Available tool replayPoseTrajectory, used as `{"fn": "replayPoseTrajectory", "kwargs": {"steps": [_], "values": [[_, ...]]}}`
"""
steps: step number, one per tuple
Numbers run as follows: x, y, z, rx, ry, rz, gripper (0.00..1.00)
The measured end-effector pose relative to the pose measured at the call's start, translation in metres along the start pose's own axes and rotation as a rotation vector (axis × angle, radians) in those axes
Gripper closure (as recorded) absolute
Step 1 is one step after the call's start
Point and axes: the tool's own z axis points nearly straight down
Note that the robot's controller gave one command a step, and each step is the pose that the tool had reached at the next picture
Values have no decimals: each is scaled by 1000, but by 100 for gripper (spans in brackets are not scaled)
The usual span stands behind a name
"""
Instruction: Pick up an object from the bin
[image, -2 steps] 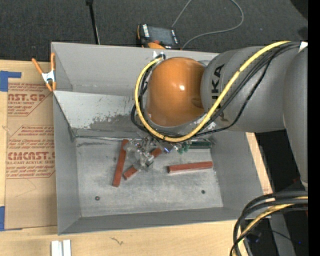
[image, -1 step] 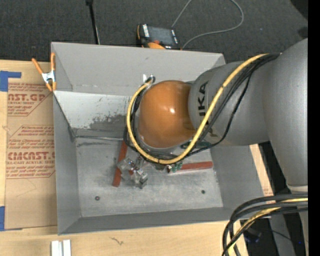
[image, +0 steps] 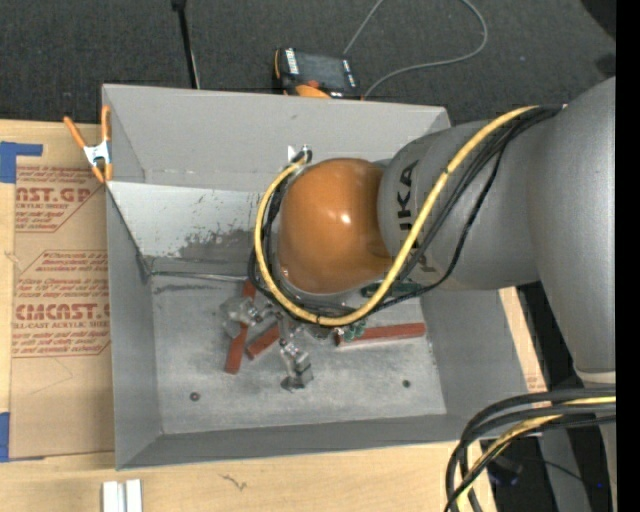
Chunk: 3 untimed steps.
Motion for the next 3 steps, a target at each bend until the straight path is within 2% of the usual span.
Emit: {"fn": "replayPoseTrajectory", "kwargs": {"steps": [1, 2, 3], "values": [[-38, -64, 73, 4, -3, -101, 0], [-39, -63, 67, 2, -4, -101, 100], [-24, -51, -74, 6, -6, -83, 100]]}}
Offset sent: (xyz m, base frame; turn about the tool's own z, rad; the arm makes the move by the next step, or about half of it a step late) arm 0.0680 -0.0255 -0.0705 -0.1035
